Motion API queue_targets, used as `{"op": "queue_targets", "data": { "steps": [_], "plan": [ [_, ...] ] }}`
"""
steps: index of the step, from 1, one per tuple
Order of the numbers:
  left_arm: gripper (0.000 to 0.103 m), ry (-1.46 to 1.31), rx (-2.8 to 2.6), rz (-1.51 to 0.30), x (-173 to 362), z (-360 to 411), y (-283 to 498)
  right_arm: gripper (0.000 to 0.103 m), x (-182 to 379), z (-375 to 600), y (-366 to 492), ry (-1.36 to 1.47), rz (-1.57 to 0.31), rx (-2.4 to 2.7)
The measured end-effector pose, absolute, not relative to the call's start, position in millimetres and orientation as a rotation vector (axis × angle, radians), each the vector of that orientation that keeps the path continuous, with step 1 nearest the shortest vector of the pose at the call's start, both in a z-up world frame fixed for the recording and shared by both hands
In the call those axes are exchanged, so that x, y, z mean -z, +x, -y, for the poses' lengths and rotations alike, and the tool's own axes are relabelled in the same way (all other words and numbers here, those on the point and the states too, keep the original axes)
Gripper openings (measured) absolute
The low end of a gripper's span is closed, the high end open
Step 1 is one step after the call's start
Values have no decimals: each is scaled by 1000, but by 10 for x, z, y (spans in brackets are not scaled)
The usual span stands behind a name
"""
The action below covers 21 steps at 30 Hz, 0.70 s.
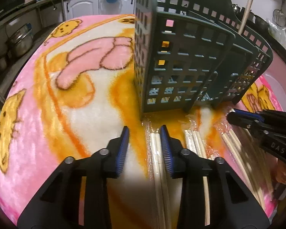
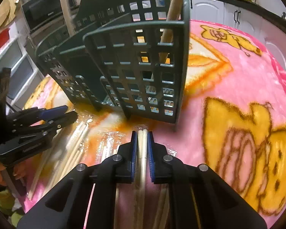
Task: Organize utensils
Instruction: 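Close the left tool on a wrapped chopstick while the right tool grasps another, then raise the chopstick in the left tool above the caddy while the right tool carries its own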
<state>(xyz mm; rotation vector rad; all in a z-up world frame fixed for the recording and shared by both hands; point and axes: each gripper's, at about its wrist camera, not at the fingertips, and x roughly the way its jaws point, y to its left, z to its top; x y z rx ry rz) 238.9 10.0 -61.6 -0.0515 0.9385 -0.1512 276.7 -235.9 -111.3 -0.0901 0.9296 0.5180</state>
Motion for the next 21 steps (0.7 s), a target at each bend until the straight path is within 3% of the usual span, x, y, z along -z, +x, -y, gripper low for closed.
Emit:
{"op": "queue_targets", "data": {
  "steps": [6, 12, 21],
  "plan": [
    [5, -113, 161, -955, 613, -256, 2420, 6, 950, 2445, 2630, -64, -890, -546],
    [4, -163, 171, -922, 494, -382, 2357, 6, 737, 2464, 2506, -52, -839, -571],
    [3, -187, 194, -746, -120, -403, 2095, 6, 347, 2455, 2355, -6, -737, -616]
  ]
}}
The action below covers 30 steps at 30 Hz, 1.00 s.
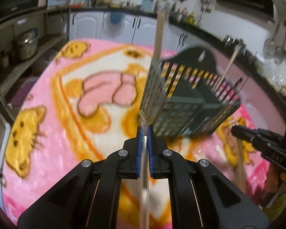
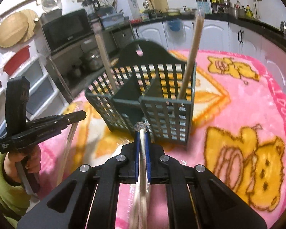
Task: Organize utensils
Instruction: 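Raise the chopstick in the left tool above the caddy while the right tool carries its own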
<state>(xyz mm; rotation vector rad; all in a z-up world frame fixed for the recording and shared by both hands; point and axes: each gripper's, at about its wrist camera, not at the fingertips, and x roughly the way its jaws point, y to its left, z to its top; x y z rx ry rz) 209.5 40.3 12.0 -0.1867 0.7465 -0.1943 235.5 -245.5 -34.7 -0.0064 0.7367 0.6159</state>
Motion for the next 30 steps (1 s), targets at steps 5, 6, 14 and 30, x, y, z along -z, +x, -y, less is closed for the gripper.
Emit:
{"op": "queue_targets", "data": {
  "steps": [5, 6, 14, 30],
  "plan": [
    [3, -179, 221, -657, -467, -336, 2029, 6, 72, 2475, 2232, 2, -662, -631],
    [3, -176, 227, -643, -521, -325, 2016, 6, 24, 2487, 2218, 4, -649, -633],
    [3, -163, 270, -553, -895, -197, 1966, 6, -339, 2578, 2087, 38, -539, -636],
    [3, -162, 355, -422, -1478, 57, 1957, 6, -840, 2731, 2086, 83, -313, -585]
  ]
}}
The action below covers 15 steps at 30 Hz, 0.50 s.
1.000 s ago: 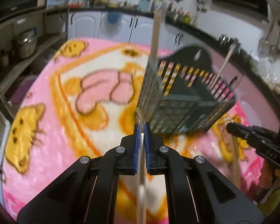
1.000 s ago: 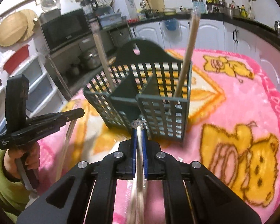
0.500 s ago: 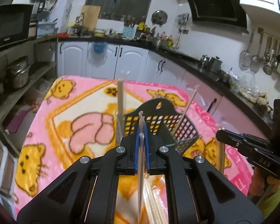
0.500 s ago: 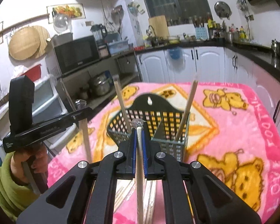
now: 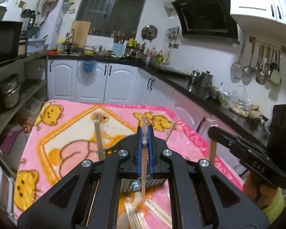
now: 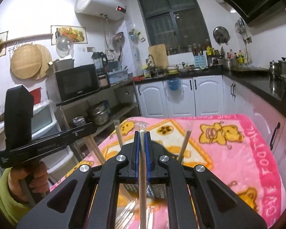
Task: Organize utensils
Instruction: 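Raise the chopstick in the left tool above the caddy while the right tool carries its own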
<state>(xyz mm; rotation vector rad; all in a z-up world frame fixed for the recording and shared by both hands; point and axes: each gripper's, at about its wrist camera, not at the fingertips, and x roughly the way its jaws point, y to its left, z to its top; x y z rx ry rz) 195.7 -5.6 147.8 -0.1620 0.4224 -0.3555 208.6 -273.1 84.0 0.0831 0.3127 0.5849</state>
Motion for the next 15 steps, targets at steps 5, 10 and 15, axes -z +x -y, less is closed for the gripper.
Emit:
{"op": "queue_targets", "data": {
  "steps": [5, 10, 15],
  "plan": [
    [3, -163, 366, -380, -1647, 96, 1990, 6, -960, 2740, 2155, 91, -274, -573],
    [3, -169, 363, -349, -1770, 94, 2069, 6, -1122, 2701, 2213, 86, -209, -559],
    [3, -174, 354, -330, -1843, 92, 2145, 6, -1257, 2699, 2317, 103, -162, -546]
  ]
}}
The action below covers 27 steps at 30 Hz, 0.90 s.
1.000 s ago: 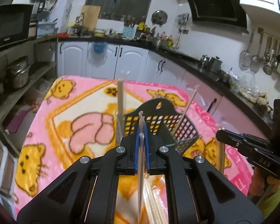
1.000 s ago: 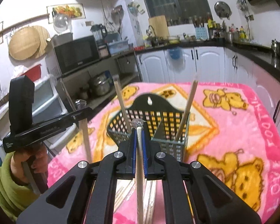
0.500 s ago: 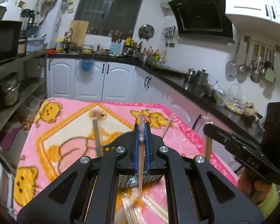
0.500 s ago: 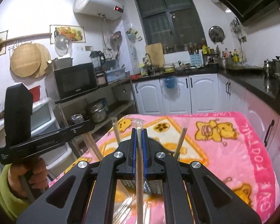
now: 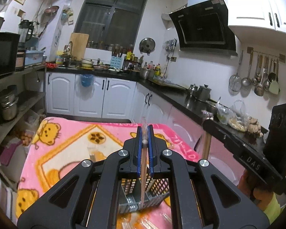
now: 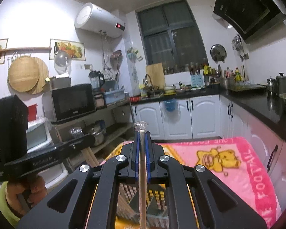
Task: Organize utensils
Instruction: 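Raise the chopstick in the left tool above the caddy while the right tool carries its own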
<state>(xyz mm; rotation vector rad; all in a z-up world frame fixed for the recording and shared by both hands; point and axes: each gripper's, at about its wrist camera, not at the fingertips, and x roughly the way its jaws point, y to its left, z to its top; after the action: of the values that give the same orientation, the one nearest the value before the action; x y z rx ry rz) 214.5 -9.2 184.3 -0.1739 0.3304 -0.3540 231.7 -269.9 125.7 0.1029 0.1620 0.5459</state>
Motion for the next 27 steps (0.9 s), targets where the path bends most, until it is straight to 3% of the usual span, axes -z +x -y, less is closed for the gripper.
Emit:
{"op": "queue_targets", "data": {
  "steps": [14, 27],
  "plan": [
    [3, -185, 314, -325, -1760, 46, 2396, 6, -1465, 2669, 2685, 119, -49, -461],
    [3, -168, 305, -361, -1498, 95, 2505, 6, -1099, 2533, 2978, 76, -70, -410]
  ]
}}
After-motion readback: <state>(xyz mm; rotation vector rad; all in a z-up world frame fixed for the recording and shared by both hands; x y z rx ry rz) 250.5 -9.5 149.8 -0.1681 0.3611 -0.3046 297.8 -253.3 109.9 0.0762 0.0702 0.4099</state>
